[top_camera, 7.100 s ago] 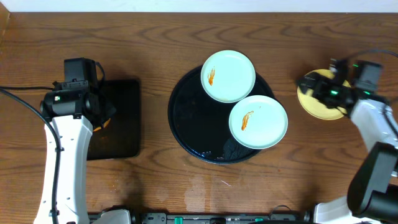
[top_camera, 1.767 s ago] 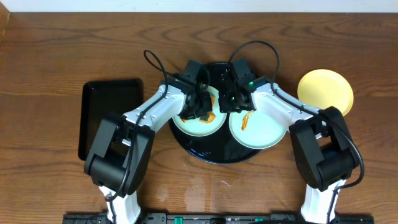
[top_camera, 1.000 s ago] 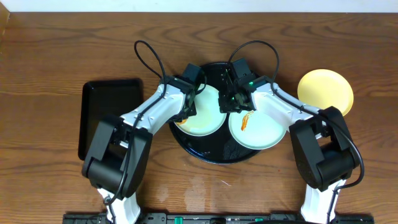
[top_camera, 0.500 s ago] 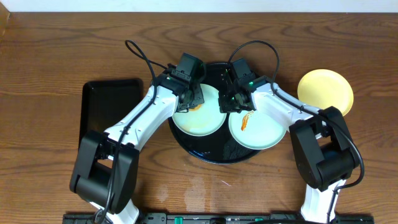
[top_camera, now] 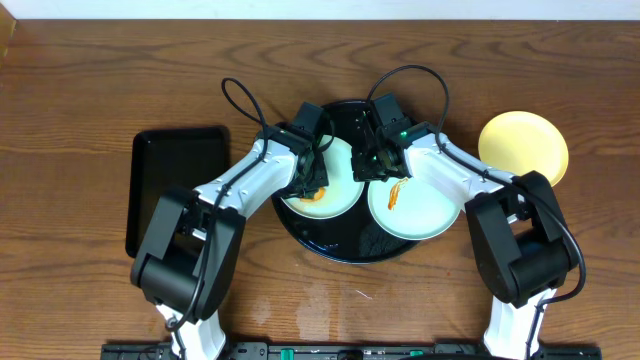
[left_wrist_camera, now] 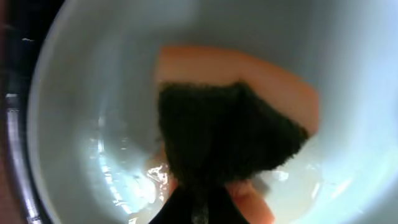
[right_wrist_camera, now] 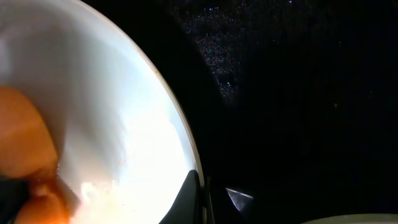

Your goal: Clean dirty plates on tray and stack at the side

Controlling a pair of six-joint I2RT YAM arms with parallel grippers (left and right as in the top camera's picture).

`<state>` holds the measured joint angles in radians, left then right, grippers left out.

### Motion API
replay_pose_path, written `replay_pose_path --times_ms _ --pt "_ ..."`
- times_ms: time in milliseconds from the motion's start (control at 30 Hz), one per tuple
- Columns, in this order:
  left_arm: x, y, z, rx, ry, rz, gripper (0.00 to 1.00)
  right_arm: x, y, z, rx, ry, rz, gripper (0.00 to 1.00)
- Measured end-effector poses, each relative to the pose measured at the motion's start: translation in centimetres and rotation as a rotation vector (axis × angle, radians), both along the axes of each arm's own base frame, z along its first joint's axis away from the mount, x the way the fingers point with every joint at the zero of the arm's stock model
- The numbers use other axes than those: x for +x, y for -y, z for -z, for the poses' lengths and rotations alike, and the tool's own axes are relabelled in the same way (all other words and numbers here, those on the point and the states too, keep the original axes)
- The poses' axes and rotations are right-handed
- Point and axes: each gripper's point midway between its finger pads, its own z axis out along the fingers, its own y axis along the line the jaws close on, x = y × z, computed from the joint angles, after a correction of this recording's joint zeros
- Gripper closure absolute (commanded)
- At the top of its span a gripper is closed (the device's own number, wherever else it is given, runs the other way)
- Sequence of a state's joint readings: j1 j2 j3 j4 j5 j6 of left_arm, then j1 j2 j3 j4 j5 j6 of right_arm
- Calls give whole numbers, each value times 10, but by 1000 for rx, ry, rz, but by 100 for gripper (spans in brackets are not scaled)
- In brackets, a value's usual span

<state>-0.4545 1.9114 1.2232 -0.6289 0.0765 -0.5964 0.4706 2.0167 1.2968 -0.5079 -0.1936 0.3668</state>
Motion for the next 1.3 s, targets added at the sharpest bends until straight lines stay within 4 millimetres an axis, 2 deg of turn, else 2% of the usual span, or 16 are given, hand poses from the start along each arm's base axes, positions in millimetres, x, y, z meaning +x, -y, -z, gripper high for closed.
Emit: replay_pose_path --times_ms 100,200,333,500,633,733,833,933,1100,1167,1300 --pt "-3 -12 0 73 2 -4 93 0 0 0 -1 -1 0 99" --pt "-7 -33 -2 188 -2 -13 92 -2 1 1 -5 -8 1 99" --pt "-3 -50 -16 289 31 -23 92 -5 2 1 -17 -14 -4 99" --pt "8 -67 -65 331 165 -62 92 -6 2 0 -34 -4 -34 99" --pt "10 -76 -124 283 315 -111 92 -7 4 -2 -62 6 -74 99" --pt "3 -92 -167 250 409 -164 93 -7 4 -13 -84 36 -122 99" --pt "-10 -121 -199 244 459 -238 92 0 -3 -44 -90 127 -178 99" --pt "-28 -153 -209 270 441 -314 92 11 -12 -92 -106 276 -217 99" --pt "-48 -197 -204 328 353 -429 93 16 -13 -163 -180 500 -234 99" --pt "-55 -212 -202 346 321 -472 93 14 -9 -182 -236 566 -230 99" --pt "-62 -228 -199 342 289 -534 92 14 0 -203 -387 669 -224 99"
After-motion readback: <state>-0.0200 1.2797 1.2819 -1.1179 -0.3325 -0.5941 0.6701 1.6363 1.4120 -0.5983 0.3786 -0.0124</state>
